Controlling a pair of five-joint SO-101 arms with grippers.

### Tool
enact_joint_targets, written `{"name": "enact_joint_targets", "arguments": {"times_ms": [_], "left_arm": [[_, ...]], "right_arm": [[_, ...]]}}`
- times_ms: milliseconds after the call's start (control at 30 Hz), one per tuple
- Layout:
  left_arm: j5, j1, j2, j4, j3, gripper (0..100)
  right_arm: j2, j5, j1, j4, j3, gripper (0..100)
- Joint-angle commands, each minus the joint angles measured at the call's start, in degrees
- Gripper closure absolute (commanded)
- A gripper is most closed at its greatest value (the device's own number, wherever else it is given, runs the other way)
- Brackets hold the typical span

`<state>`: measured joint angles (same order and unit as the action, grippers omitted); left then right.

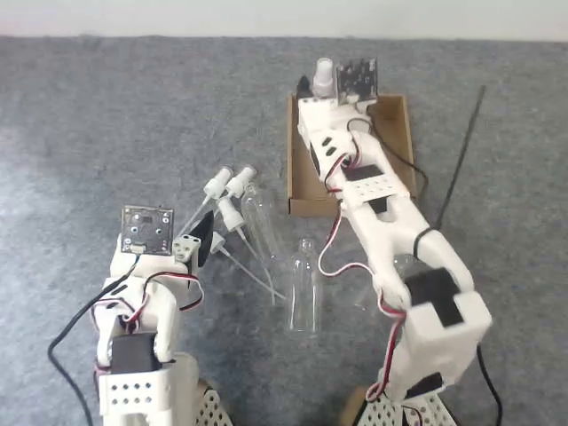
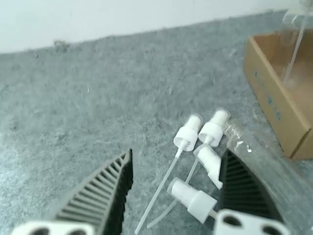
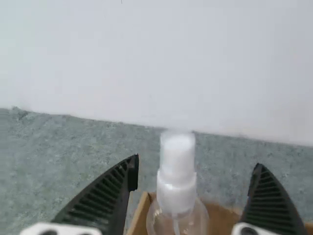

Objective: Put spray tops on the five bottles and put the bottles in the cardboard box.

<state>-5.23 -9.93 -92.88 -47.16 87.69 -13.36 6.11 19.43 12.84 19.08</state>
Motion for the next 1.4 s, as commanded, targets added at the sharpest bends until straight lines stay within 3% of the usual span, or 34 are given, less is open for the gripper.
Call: {"name": "enact_joint_targets", "arguments": {"times_ms": [0, 367, 600, 967, 1200, 1367], "left_arm": [[-0.53, -0.35, 0.00, 1.67, -0.40, 74], [-0.53, -0.35, 0.00, 1.67, -0.40, 74], [-0.53, -0.35, 0.00, 1.67, -0.40, 74], [-0.53, -0.35, 0.00, 1.67, -0.40, 74], [-0.53, -0.62, 0.00, 5.54, 2.07, 74], [-0.53, -0.70, 0.00, 6.59, 2.68, 74]], "right_arm": [[12.09, -0.88, -0.84, -6.11, -4.75, 69.0], [34.68, -0.88, -0.48, -31.52, -4.57, 69.1], [49.27, -0.18, -0.57, -61.05, -4.57, 69.1], [57.71, 21.10, -0.66, -96.92, -4.40, 69.2], [57.89, 25.93, 1.80, -99.47, 7.38, 69.1], [58.42, 26.20, 2.51, -92.79, 19.08, 69.1]]}}
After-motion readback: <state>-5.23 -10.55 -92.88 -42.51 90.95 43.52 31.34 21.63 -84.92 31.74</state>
